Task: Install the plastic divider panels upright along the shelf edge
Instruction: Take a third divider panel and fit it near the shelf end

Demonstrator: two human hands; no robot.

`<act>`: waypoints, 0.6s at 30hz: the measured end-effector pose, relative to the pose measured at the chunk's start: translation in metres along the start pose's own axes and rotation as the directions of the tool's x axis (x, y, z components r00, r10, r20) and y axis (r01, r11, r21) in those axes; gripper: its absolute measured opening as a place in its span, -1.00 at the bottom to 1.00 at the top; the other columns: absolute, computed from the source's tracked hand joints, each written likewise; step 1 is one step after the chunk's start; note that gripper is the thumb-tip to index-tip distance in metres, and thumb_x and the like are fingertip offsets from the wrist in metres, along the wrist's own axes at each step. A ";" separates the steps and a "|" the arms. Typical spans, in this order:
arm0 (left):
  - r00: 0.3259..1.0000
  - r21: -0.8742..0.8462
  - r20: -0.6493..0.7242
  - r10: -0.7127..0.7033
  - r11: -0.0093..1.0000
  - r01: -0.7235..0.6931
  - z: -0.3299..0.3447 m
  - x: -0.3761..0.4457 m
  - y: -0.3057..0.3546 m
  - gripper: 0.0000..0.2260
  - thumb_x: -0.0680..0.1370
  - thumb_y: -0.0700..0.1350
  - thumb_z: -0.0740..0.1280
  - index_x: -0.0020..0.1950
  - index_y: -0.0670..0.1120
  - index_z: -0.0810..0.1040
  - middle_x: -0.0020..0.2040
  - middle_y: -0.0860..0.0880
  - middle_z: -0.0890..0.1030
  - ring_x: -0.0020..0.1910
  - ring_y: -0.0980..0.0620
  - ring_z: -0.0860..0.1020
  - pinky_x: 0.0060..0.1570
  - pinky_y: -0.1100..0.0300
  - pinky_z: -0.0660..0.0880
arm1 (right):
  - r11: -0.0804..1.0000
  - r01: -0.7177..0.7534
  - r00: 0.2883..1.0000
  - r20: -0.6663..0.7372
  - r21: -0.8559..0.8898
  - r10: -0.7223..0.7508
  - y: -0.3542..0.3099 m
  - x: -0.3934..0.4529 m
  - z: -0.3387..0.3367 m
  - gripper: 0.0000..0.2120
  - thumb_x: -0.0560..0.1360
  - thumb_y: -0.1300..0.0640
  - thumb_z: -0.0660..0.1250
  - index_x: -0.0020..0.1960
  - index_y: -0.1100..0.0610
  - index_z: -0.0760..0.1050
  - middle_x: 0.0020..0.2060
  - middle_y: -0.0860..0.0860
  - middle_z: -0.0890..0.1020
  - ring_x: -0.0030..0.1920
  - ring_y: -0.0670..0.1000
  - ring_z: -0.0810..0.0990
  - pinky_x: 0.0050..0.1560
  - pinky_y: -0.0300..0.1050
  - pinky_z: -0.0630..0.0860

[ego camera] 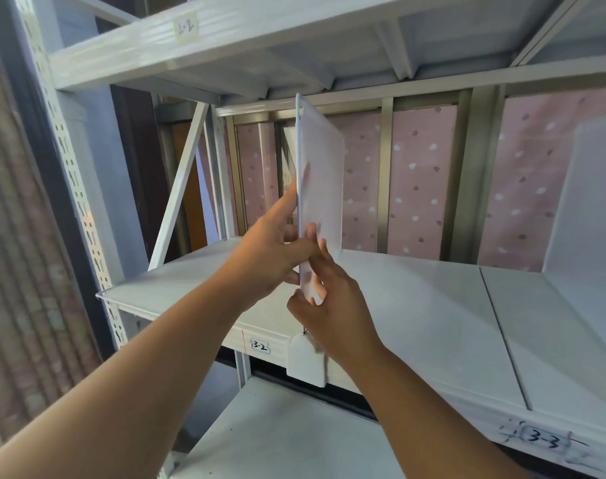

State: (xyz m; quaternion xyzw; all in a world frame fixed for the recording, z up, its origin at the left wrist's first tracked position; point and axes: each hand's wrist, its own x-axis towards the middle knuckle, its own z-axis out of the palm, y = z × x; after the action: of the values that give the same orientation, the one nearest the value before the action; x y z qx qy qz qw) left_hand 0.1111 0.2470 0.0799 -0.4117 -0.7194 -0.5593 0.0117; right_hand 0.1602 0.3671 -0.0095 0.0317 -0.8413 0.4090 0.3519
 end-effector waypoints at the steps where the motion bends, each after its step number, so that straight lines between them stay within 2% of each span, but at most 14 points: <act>1: 1.000 -0.014 -0.006 -0.003 1.000 0.003 -0.001 0.000 -0.001 -0.21 0.66 -0.23 0.38 0.48 0.56 0.08 0.20 0.01 0.69 -0.06 0.01 0.74 -0.15 0.04 0.75 | 1.000 0.010 1.000 0.003 -0.004 -0.010 0.000 -0.001 0.001 -0.23 0.45 -0.11 0.32 0.59 -0.30 0.08 0.55 -0.29 0.21 0.34 -0.09 0.53 0.06 -0.60 0.28; 3: 1.000 -0.040 -0.008 -0.010 0.999 0.010 -0.003 -0.001 -0.003 -0.20 0.66 -0.26 0.37 0.57 0.50 0.11 0.11 0.02 0.71 -0.16 0.08 0.74 -0.19 0.05 0.73 | 1.000 0.020 1.000 0.010 -0.020 -0.020 0.001 -0.003 0.001 -0.24 0.43 -0.11 0.29 0.59 -0.28 0.12 0.56 -0.25 0.24 0.28 -0.10 0.56 0.07 -0.57 0.34; 5: 1.000 -0.007 0.000 -0.011 1.000 0.011 -0.002 -0.001 -0.003 -0.18 0.66 -0.27 0.37 0.62 0.45 0.07 0.14 0.03 0.69 -0.17 0.09 0.75 -0.17 0.01 0.76 | 1.000 0.021 1.000 0.011 -0.018 -0.021 0.002 -0.004 0.001 -0.25 0.43 -0.11 0.30 0.59 -0.25 0.16 0.55 -0.19 0.33 0.24 -0.09 0.60 0.12 -0.45 0.48; 7: 1.000 0.039 0.005 -0.013 0.999 0.013 -0.001 -0.001 0.000 -0.18 0.67 -0.26 0.36 0.64 0.43 0.04 0.24 -0.01 0.65 -0.10 -0.01 0.74 -0.06 -0.10 0.76 | 1.000 0.010 1.000 0.006 0.019 -0.010 0.003 -0.006 0.001 -0.27 0.44 -0.09 0.35 0.58 -0.25 0.20 0.49 -0.16 0.45 0.23 -0.07 0.61 0.20 -0.18 0.60; 10: 0.999 0.057 0.004 -0.037 0.998 0.037 0.001 0.000 0.004 -0.20 0.67 -0.27 0.35 0.67 0.36 0.05 0.34 -0.05 0.62 0.07 -0.16 0.72 0.04 -0.16 0.74 | 0.998 -0.012 1.000 0.016 0.062 0.011 0.004 -0.006 0.000 -0.28 0.46 -0.04 0.37 0.57 -0.23 0.22 0.50 -0.20 0.42 0.34 -0.03 0.55 0.31 0.04 0.56; 12: 0.998 0.039 -0.010 -0.054 0.998 0.055 0.003 -0.001 0.005 -0.21 0.67 -0.28 0.35 0.68 0.32 0.07 0.36 -0.05 0.60 0.14 -0.19 0.71 0.07 -0.20 0.72 | 0.999 -0.027 0.999 0.022 0.042 0.027 0.006 -0.003 -0.001 -0.31 0.49 0.02 0.39 0.57 -0.20 0.25 0.51 -0.18 0.40 0.39 0.00 0.52 0.37 0.06 0.50; 14: 0.998 0.010 -0.023 -0.065 0.998 0.065 0.006 -0.003 0.001 -0.21 0.66 -0.31 0.35 0.69 0.28 0.08 0.36 -0.09 0.59 0.18 -0.20 0.68 0.11 -0.24 0.70 | 0.999 -0.046 0.998 0.031 0.025 0.045 0.010 -0.001 0.000 -0.34 0.52 0.07 0.40 0.56 -0.21 0.27 0.53 -0.15 0.39 0.43 0.03 0.48 0.39 -0.04 0.40; 16: 0.997 -0.023 -0.039 -0.070 0.997 0.069 0.007 -0.004 -0.003 -0.22 0.66 -0.31 0.35 0.70 0.26 0.11 0.32 -0.07 0.60 0.14 -0.17 0.67 0.13 -0.26 0.68 | 0.998 -0.054 0.998 0.043 0.014 0.053 0.012 0.000 0.001 -0.34 0.53 0.08 0.41 0.56 -0.23 0.27 0.54 -0.16 0.36 0.45 0.04 0.45 0.35 -0.08 0.35; 18: 0.997 -0.034 -0.036 -0.069 0.997 0.068 0.006 -0.002 -0.005 -0.24 0.66 -0.32 0.36 0.69 0.26 0.14 0.25 -0.01 0.64 0.05 -0.12 0.72 0.09 -0.19 0.71 | 0.999 -0.046 0.999 0.027 0.011 0.046 0.012 0.000 0.000 -0.36 0.54 0.08 0.42 0.54 -0.21 0.30 0.51 -0.16 0.41 0.42 0.02 0.48 0.38 -0.04 0.37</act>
State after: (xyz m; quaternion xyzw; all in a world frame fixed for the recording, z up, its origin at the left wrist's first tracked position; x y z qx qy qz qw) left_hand 0.1119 0.2507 0.0728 -0.3764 -0.7234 -0.5788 -0.0008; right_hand 0.1557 0.3750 -0.0173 0.0198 -0.8442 0.4213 0.3308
